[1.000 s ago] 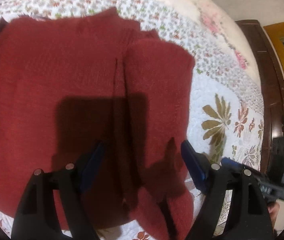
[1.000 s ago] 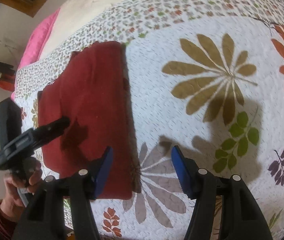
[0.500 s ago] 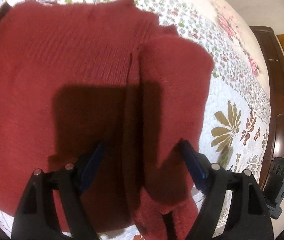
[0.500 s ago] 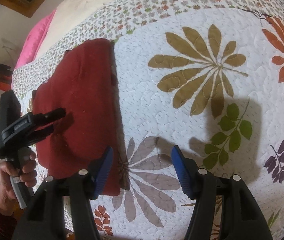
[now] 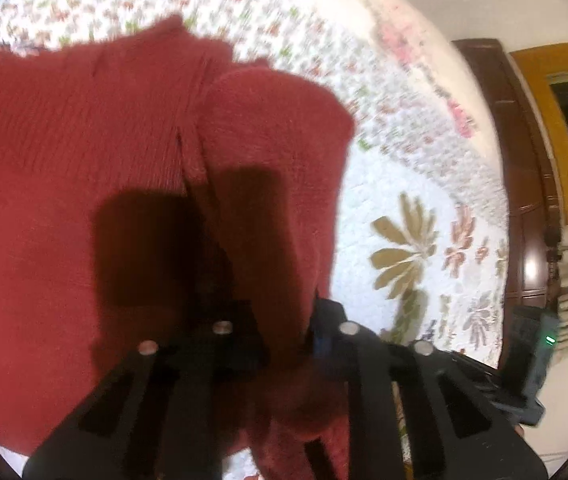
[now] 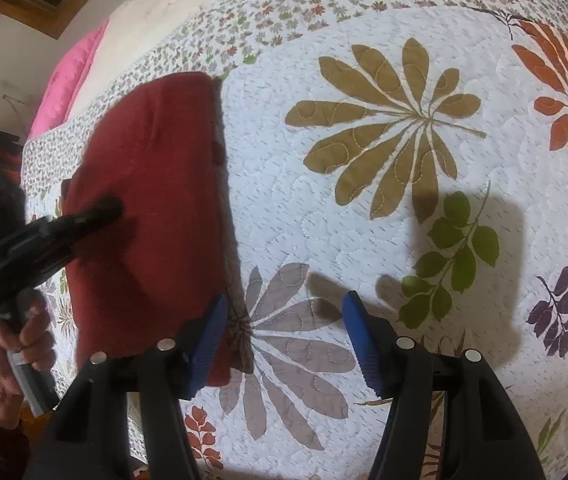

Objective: Fold small clothes

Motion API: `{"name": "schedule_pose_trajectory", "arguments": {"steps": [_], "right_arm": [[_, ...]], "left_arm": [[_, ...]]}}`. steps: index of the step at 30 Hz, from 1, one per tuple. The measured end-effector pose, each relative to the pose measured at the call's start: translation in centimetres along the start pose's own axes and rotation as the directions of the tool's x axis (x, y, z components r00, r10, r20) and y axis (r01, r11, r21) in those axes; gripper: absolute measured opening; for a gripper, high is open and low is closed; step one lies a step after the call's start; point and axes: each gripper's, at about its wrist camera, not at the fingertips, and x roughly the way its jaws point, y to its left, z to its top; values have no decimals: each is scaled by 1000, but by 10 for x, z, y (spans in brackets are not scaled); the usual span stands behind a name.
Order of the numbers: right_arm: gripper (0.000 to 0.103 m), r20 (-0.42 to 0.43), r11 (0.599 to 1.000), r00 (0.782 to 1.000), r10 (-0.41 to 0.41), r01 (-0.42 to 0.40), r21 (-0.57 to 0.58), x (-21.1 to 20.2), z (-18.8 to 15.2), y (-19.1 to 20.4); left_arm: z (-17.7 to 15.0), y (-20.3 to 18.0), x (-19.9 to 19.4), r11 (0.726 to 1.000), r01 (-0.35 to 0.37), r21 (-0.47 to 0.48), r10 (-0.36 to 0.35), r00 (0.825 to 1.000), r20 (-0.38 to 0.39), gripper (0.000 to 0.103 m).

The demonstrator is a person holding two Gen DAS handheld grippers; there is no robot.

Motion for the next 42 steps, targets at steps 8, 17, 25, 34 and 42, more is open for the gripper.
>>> {"name": "schedule_pose_trajectory", "arguments": {"steps": [8, 17, 25, 34, 42], "right_arm": [[61, -6, 998, 1000, 25, -25, -51, 5, 3, 19], [61, -34, 992, 999, 43, -46, -121, 14, 0, 50], [61, -89, 978, 995, 50, -67, -199, 32, -8, 85], [61, -140, 953, 984, 111, -145, -266, 57, -14, 132], [61, -203, 940, 968, 146, -200, -276, 83, -19, 151]], "left_arm": [[4, 13, -90, 999, -11, 51, 4, 989, 146, 14], [21, 110, -142, 983, -186, -10, 185, 973, 139, 14], [17, 171, -121, 955, -287, -82, 295, 949, 112, 15], [6, 174, -133, 942, -297, -153, 313, 945, 93, 57], [-41, 160, -133, 954, -259, -151, 264, 964, 14, 77]]}}
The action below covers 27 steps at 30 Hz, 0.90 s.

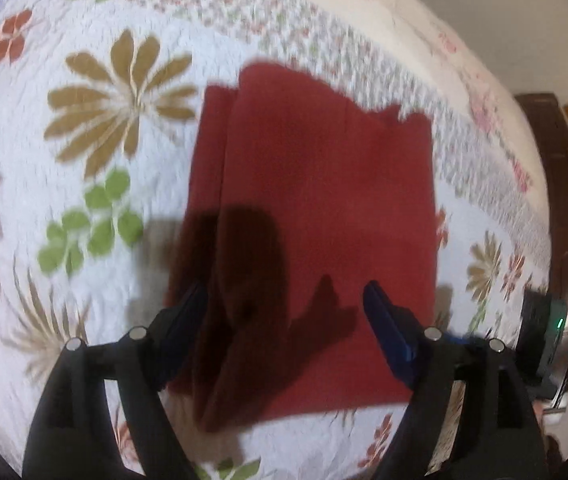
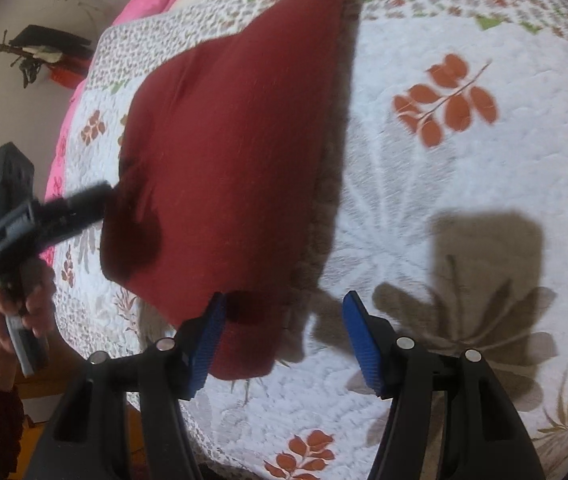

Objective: Fold small clothes

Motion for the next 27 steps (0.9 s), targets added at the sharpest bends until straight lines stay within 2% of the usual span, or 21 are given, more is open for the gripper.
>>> {"name": "schedule_pose_trajectory", "arguments": {"steps": [1, 3, 5, 10, 12, 13, 15, 16, 18, 20, 22, 23, 24, 25, 26, 27], "right_arm": [[61, -8, 1000, 1000, 3, -3, 4, 4, 1, 0], [61, -22, 1000, 1000, 2, -1, 12, 11, 5, 1], [61, -32, 1000, 999, -4, 5, 12, 14, 7, 3], [61, -16, 999, 1000, 7, -8, -31, 5, 9, 14], [61, -16, 998, 1000, 4, -5, -60, 5, 10, 20], [61, -20, 998, 1000, 1, -3, -66, 7, 10, 21], [61, -37, 998, 999, -12, 9, -70, 14, 12, 24], [61, -43, 997, 999, -21, 18, -71, 17, 12, 25], [61, -58, 997, 998, -32, 28, -73, 22, 12, 24], [61, -58, 997, 998, -39, 35, -74, 23, 12, 24], [61, -51, 996, 998, -39, 35, -80, 20, 13, 24], [61, -44, 996, 998, -38, 34, -83, 17, 14, 23], [61, -30, 996, 999, -41, 38, -87, 13, 17, 23], [62, -14, 995, 999, -43, 42, -87, 8, 22, 22], [64, 5, 996, 999, -41, 41, -80, 2, 29, 20], [66, 28, 997, 999, -31, 33, -64, -6, 37, 16]], "left_arm": [[-5, 0, 5, 1000, -7, 1, 7, 1000, -9, 71], [-14, 4, 21, 1000, -14, -11, 14, 998, -63, 10], [-15, 9, 22, 999, 2, -47, -4, 999, -48, 9], [-13, 7, -24, 1000, 3, -6, -2, 996, 90, 9], [-12, 17, -28, 1000, -3, -8, 3, 996, 88, 9], [-14, 23, -21, 1000, -9, -16, 10, 998, 63, 9], [-20, 38, 7, 998, -10, -63, 9, 1000, -18, 10], [-22, 41, 16, 997, -16, -70, 13, 999, -33, 10], [-24, 45, 31, 997, -20, -78, 18, 999, -27, 12], [-21, 42, 29, 997, -14, -79, 13, 1000, -18, 15], [-18, 35, 23, 999, -27, -44, 26, 999, -23, 25], [-15, 29, 16, 999, -45, -13, 45, 999, -19, 30], [-12, 24, 8, 997, -71, 8, 71, 997, -7, 48], [-8, 21, -2, 997, -80, 22, 79, 997, 22, 60], [-5, 21, -9, 997, -72, 29, 70, 996, 48, 76], [1, 20, -18, 998, -58, 33, 55, 995, 81, 79]]}}
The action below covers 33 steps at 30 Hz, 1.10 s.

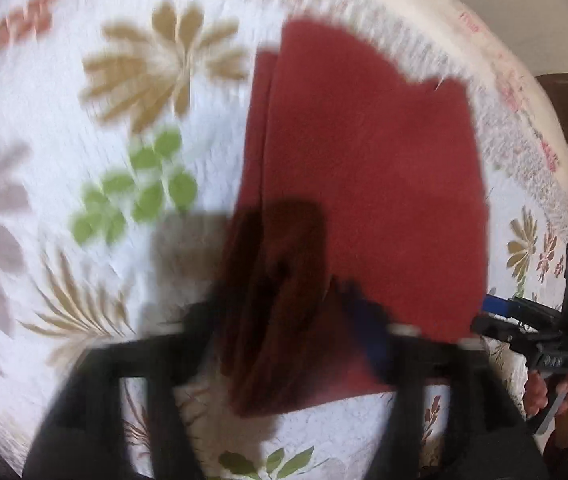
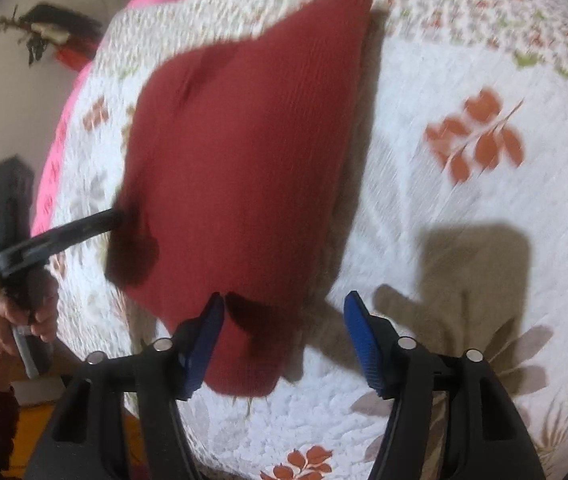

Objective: Fold small clothes

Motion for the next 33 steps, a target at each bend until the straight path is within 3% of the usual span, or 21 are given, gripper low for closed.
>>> {"name": "schedule_pose_trajectory", "arguments": {"steps": [3, 6, 9, 12, 17, 19, 21, 22, 24, 26, 28, 33], "right_arm": [[73, 45, 999, 999, 11, -13, 31, -12, 24, -9], [81, 54, 1000, 999, -2, 1, 27, -11, 44, -15], [81, 33, 998, 999, 17, -19, 63, 0, 60, -25], [81, 12, 995, 999, 42, -43, 86, 14, 70, -33], [81, -21, 989, 996, 89, -85, 124, 38, 78, -39], [82, -34, 986, 994, 104, -98, 134, 48, 81, -37], [81, -54, 987, 993, 105, -97, 131, 59, 85, -32], [69, -62, 986, 992, 113, -104, 128, 64, 86, -28], [60, -61, 989, 993, 97, -89, 119, 67, 86, -23], [48, -45, 988, 993, 112, -106, 109, 60, 84, -21], [43, -21, 979, 985, 171, -167, 115, 46, 79, -23], [42, 9, 967, 971, 238, -238, 87, -2, 48, -28]], "left_arm": [[22, 5, -1, 1000, 12, -19, -12, 1000, 20, 83], [42, 12, 23, 994, 82, -67, -85, 996, -40, 83], [50, 17, 51, 984, 132, -116, -144, 984, -104, 83], [51, 17, 78, 983, 131, -125, -151, 974, -169, 83], [47, 18, 96, 970, 170, -172, -200, 964, -173, 86], [45, 17, 95, 964, 192, -182, -222, 961, -163, 79], [43, 14, 95, 955, 227, -190, -258, 953, -157, 57], [42, 14, 94, 952, 237, -194, -268, 952, -150, 54], [39, 11, 91, 954, 236, -188, -264, 954, -143, 44], [36, 10, 87, 952, 245, -185, -271, 953, -132, 39], [33, 9, 79, 947, 264, -183, -288, 950, -119, 37], [6, -22, 47, 947, 307, -94, -317, 940, -128, 34]]}}
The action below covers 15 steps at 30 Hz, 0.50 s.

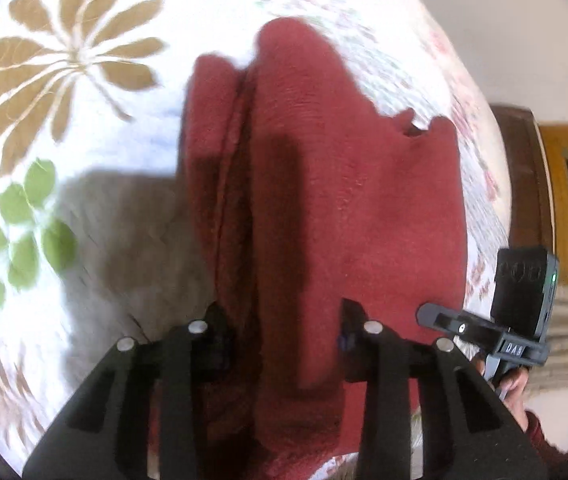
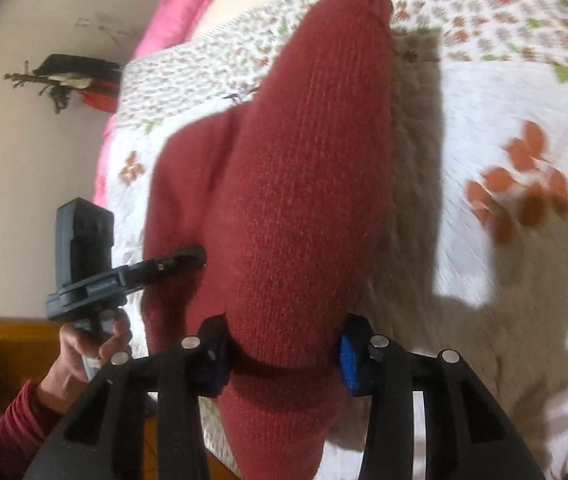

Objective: Fold small clothes

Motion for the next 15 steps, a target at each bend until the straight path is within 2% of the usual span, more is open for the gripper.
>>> {"name": "schedule_pose_trajectory", "arguments": {"steps": [3, 9, 12, 15], "right_arm": [[42, 16, 999, 999, 34, -34, 15, -39, -28, -11], [42, 48, 998, 998, 30, -33, 46, -116, -96, -50], [43, 61, 997, 998, -12, 8, 73, -136, -121, -76], [44, 54, 989, 997, -54, 46, 139, -128, -137, -109]], "left_arm": [[-32, -30, 0, 998, 49, 28, -48, 999, -18, 34], [-98, -99, 14, 986, 136, 92, -133, 990, -42, 33], [-125, -123, 39, 984, 135, 119, -130, 990, -51, 33], [-142, -130, 77, 989, 88, 118, -81, 995, -58, 34]]}}
